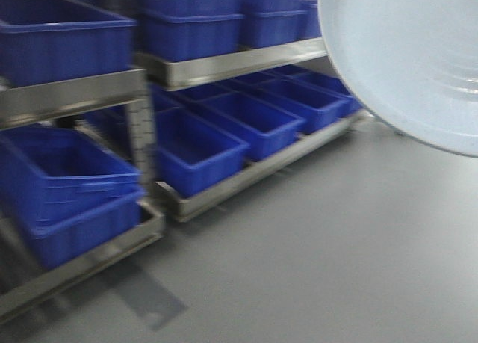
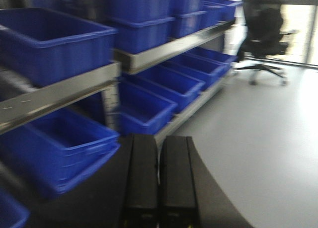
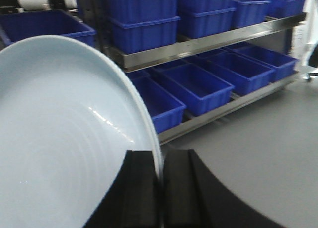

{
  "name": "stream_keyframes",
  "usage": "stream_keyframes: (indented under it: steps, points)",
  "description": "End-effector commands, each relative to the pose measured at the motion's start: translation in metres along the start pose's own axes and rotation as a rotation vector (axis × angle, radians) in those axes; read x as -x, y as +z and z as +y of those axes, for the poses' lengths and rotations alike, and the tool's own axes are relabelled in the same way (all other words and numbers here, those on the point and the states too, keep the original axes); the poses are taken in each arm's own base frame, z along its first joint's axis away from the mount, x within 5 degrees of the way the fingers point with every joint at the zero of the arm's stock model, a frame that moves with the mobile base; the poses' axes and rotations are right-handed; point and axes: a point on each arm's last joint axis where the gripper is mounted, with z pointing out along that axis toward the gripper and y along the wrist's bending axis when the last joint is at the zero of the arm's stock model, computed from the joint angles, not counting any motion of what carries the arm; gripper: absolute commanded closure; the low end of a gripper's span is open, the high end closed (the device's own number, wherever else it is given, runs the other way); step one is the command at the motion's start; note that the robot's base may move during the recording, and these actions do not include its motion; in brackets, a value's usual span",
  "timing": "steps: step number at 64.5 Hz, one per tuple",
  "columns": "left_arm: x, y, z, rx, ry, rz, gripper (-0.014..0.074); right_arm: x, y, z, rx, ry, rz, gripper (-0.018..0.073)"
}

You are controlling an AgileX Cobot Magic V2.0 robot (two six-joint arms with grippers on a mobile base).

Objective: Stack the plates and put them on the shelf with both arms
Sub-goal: 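Move the held plates over the open blue bin on the shelf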

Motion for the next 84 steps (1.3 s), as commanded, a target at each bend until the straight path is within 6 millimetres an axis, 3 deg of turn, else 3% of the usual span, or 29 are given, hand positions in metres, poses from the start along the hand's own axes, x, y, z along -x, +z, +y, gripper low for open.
stream_keyframes:
  steps: [1, 84]
  points:
    - [0.0174, -0.0001, 0.0015, 0.013, -0.003, -0.099, 0.0514, 0.0204, -0.0007, -0.0003, -0.012, -0.001, -0.133, 0.0503]
    - [0.0174, -0.0001, 0.0015, 0.013, -0.003, -0.099, 0.0514, 0.0204, -0.0007, -0.0003, -0.012, -0.001, -0.133, 0.0503]
